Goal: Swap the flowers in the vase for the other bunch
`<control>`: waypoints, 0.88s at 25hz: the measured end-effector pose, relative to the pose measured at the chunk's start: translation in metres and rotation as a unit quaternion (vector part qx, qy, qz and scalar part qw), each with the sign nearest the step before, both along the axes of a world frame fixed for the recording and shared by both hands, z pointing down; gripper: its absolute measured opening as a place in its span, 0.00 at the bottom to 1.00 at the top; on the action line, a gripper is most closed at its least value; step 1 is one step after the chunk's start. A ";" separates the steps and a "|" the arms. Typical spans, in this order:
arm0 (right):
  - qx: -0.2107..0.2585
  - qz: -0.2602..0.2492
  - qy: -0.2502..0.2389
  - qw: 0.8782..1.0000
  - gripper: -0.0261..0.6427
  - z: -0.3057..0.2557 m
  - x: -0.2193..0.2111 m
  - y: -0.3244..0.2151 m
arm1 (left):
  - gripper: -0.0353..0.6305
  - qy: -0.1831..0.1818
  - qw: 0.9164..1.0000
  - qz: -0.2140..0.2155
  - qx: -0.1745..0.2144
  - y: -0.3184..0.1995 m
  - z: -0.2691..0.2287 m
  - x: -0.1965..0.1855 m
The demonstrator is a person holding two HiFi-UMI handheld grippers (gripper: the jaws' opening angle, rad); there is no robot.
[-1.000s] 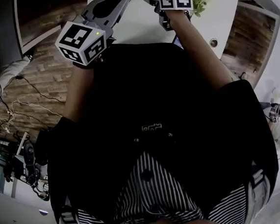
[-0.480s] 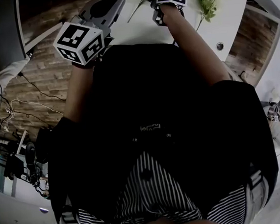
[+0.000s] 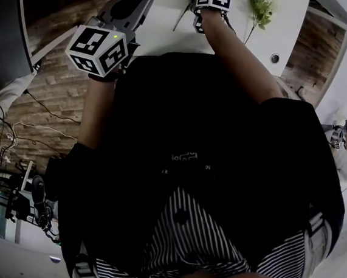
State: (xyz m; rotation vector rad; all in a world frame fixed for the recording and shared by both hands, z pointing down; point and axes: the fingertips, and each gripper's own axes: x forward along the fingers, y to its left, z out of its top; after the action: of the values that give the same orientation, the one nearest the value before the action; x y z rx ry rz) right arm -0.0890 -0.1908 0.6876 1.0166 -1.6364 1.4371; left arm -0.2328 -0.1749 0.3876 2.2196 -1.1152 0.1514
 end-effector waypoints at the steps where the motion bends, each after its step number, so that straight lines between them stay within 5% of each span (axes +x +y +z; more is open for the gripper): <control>1: -0.001 0.008 -0.009 1.000 0.10 0.000 0.001 0.000 | 0.06 0.001 1.000 0.001 0.000 0.000 0.000 0.000; 13: 0.079 -0.031 -0.072 0.994 0.06 -0.043 -0.002 -0.017 | 0.06 0.005 1.000 0.020 0.009 0.001 -0.009 0.031; 22: 0.217 -0.100 -0.118 0.964 0.06 -0.133 0.033 -0.041 | 0.06 0.005 0.998 0.053 0.024 -0.001 -0.022 0.085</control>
State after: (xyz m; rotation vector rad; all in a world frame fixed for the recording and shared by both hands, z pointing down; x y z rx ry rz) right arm -0.0560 -0.2319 0.5542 0.9005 -2.2269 1.1210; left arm -0.1482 -0.1754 0.3654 2.3203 -1.0046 0.1602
